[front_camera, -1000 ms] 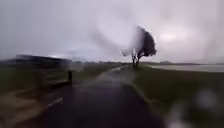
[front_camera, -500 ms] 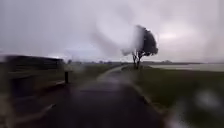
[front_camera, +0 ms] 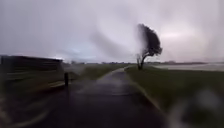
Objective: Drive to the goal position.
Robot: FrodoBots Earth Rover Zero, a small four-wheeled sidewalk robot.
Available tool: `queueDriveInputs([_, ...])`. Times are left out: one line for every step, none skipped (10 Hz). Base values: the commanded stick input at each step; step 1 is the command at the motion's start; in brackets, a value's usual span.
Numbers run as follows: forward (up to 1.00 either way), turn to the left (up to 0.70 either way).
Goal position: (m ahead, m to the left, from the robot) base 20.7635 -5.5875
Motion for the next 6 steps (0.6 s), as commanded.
queueDriveInputs([0.7,0.0])
queueDriveInputs([0.7,0.0])
queueDriveInputs([0.7,0.0])
queueDriveInputs([0.7,0.0])
queueDriveInputs([0.7,0.0])
queueDriveInputs([0.7,0.0])
